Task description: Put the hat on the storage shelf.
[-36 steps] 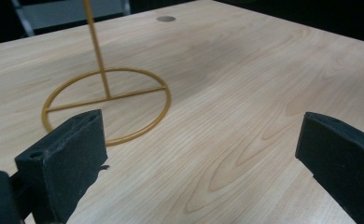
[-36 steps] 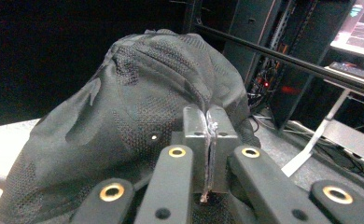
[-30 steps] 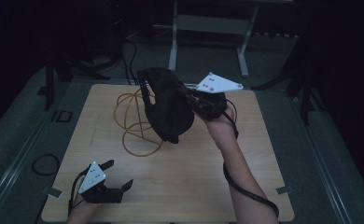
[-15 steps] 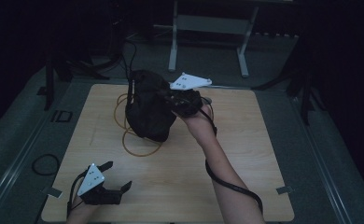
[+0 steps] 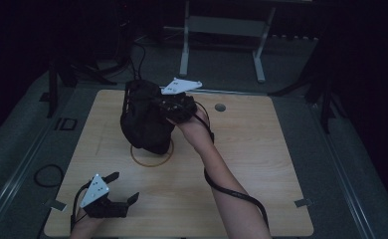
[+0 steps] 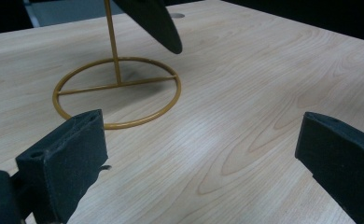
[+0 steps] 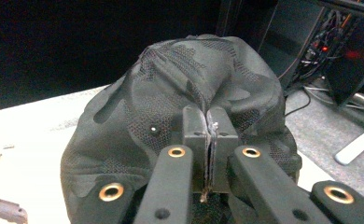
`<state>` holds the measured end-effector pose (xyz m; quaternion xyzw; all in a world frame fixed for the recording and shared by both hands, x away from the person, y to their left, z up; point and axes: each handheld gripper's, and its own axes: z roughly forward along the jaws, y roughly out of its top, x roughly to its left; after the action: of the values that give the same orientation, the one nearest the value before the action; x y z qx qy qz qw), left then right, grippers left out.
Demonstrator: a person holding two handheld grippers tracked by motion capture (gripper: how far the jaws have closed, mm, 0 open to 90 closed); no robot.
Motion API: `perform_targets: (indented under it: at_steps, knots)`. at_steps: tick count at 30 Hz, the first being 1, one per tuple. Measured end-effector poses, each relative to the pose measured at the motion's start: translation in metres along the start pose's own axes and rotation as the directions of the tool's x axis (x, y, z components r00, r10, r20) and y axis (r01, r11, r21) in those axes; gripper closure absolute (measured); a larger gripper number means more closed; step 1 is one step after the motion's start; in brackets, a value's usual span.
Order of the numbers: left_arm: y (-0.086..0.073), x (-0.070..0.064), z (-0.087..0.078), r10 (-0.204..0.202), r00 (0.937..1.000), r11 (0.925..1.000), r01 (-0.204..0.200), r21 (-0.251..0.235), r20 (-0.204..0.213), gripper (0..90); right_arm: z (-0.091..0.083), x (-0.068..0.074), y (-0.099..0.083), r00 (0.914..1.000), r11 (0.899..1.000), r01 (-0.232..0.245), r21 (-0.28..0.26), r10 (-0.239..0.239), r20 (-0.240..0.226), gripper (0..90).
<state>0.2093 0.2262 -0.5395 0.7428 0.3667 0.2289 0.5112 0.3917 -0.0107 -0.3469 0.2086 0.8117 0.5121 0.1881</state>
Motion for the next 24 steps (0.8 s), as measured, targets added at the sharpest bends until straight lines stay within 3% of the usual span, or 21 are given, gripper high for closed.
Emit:
perform_targets:
  at_steps: [6, 11, 15, 24]
  knots:
    - [-0.002, 0.001, 0.001, -0.009, 1.0000, 1.0000, 0.009, -0.001, -0.002, 2.6, 0.006, 0.004, 0.001, 1.0000, 1.000, -0.001, -0.001, 0.001, -0.008, 86.9]
    - [-0.002, -0.001, 0.003, -0.010, 0.9999, 0.9999, 0.010, 0.000, 0.012, 2.6, 0.010, 0.006, 0.000, 0.9998, 1.000, 0.022, -0.003, -0.022, -0.002, 73.8]
    - [-0.001, -0.001, 0.003, -0.004, 0.9999, 1.0000, 0.004, -0.001, 0.014, 2.6, 0.014, 0.006, -0.003, 0.9999, 1.000, 0.005, -0.003, -0.005, -0.009, 67.1]
    - [0.000, -0.001, 0.002, -0.017, 0.9996, 0.9998, 0.017, -0.006, 0.021, 2.6, 0.010, 0.004, 0.000, 0.9993, 1.000, -0.017, -0.015, 0.016, -0.033, 62.9]
